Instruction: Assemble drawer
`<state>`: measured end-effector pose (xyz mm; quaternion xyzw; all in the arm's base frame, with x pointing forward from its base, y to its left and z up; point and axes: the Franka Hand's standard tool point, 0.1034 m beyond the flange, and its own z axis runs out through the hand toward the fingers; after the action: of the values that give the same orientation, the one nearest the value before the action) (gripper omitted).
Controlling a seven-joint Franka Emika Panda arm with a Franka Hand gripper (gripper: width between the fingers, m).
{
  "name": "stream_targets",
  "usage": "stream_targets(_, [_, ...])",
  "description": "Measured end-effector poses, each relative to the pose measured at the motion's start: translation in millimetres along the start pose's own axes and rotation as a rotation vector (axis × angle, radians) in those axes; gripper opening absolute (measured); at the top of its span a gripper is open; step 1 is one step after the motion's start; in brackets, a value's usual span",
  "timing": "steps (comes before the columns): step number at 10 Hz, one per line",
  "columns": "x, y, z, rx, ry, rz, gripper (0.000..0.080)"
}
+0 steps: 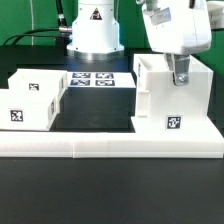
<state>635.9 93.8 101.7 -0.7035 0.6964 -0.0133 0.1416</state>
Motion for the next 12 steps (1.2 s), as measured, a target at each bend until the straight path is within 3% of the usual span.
stream_targets(1, [-0.3,-1.2,-0.9,0.004,0.0,-0.005,0.0407])
stream_targets(2, [-0.8,-2.4,-1.8,0.008,0.0,-0.012,0.0407])
stream_targets(3, [-1.3,-3.2,-2.6,0.01,0.0,-0.016,0.0583])
stream_targets(7, [-1.9,-3.8,-4.3,0.011,-0.001,-0.049,0.0648])
stream_targets(10, [4.9,9.8,-34.5,-0.045,-0.039,-0.318,0.0649])
stream_targets(12, [9.2,12.9,-39.3,-0.043,-0.04,-0.373,0.0649])
